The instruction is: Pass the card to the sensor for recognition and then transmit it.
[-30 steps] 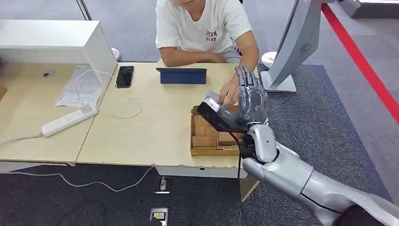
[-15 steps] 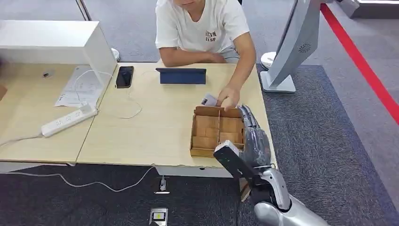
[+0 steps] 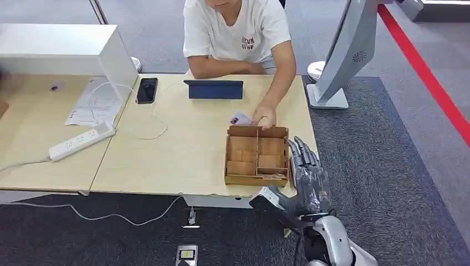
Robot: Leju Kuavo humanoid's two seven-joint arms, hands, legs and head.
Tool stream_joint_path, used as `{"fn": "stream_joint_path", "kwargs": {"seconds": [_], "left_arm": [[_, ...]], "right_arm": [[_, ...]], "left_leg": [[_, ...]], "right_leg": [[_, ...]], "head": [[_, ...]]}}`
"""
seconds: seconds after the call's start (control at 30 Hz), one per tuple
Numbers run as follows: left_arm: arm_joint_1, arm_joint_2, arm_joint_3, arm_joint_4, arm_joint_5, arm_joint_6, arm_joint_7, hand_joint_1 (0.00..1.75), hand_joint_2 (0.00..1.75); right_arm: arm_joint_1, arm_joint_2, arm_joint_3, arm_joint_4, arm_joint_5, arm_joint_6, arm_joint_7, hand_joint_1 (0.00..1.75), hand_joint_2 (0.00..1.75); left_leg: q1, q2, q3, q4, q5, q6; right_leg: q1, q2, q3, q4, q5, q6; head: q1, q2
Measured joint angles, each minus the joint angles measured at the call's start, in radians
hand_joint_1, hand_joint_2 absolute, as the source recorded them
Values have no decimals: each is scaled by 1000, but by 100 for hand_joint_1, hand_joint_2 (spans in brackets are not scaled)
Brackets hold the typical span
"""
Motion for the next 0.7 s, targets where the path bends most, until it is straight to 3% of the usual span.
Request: {"fn": "stream_joint_path", "kwargs": {"seconds": [0.27, 0.7], "left_arm": [[-2, -2, 0, 0, -13, -2, 17, 0, 0], [-18, -2, -14, -6, -26, -10, 32, 0, 0]], "right_arm": [[-20, 2, 19, 10, 164, 171, 29, 0, 175], [-71, 31, 92, 84, 162, 274, -22, 0, 175]], "left_leg": [[0, 0, 0, 0, 0, 0], [0, 0, -1, 0, 0, 0]], "right_leg": [[0, 0, 0, 0, 0, 0], [0, 0, 0, 0, 0, 0]], "head": [[0, 0], [-1, 0]]}}
